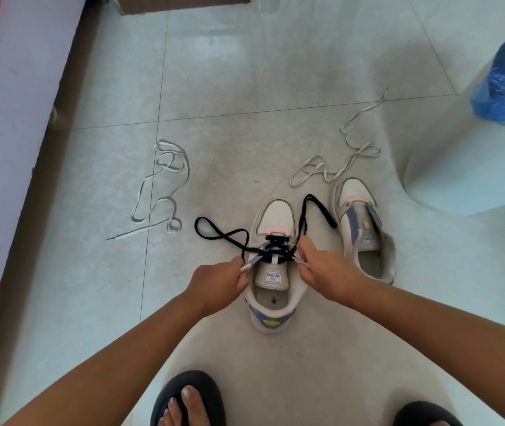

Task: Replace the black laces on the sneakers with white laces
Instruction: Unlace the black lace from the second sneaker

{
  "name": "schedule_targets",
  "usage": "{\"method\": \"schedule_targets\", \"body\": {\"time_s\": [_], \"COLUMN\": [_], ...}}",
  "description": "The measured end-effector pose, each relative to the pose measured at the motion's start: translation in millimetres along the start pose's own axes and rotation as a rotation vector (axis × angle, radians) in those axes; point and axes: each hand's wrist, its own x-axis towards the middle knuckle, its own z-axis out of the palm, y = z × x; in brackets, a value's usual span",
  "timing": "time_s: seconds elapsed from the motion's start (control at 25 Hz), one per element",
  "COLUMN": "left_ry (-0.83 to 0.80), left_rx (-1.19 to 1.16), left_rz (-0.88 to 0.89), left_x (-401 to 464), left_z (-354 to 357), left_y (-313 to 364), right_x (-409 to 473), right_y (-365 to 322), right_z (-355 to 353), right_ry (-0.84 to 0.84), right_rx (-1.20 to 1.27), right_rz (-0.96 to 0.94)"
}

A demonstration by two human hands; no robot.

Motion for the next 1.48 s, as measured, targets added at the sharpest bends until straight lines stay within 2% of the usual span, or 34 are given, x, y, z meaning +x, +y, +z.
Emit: {"method": "schedule_targets", "body": {"time_s": [0.08, 0.16, 0.28, 0.44, 0.52, 0.6, 0.72, 0.8, 0.92, 1.0, 1.12, 1.28, 1.48], "left_ry": [-0.071, -0.114, -0.027, 0.229, 0.245, 0.186, 0.121, 0.084, -0.059, -0.088, -0.013, 0.002, 0.184], "left_rx": [-0.163, -0.227, -0.243, 0.073, 0.181, 0.267, 0.204, 0.024, -0.525, -0.746, -0.987, -1.555, -2.190], "left_rz": [-0.017, -0.029, -0.019, 0.138, 0.082, 0.034, 0.006, -0.006, 0.030, 0.042, -0.063, -0.318, -0.524], "left_x": [-3, -2, 2, 15, 19, 23, 27, 31, 36, 32, 27, 25, 27], "left_z": [-6, -6, -2, 7, 10, 12, 11, 6, -2, -5, -2, -5, -30], "left_y": [-9, -10, 9, 28, 31, 34, 40, 38, 24, 17, 14, 12, -47], "right_x": [-4, -3, 3, 11, 16, 19, 22, 24, 29, 29, 24, 21, 19], "right_y": [5, 8, 8, 3, -1, -1, -2, -5, -6, -5, -2, 2, 11], "right_z": [-2, -1, 4, 17, 18, 19, 18, 18, 14, 12, 14, 15, 11], "right_ry": [0.002, 0.001, 0.015, 0.157, 0.182, 0.157, 0.114, 0.096, 0.074, 0.074, 0.079, 0.124, 0.121], "right_rx": [-0.029, -0.040, -0.090, -0.305, -0.398, -0.445, -0.430, -0.434, -0.407, -0.354, -0.251, 0.176, 0.203], "right_rz": [-0.079, -0.107, -0.104, -0.083, -0.072, -0.085, -0.065, -0.071, -0.051, -0.049, -0.072, 0.069, 0.135]}}
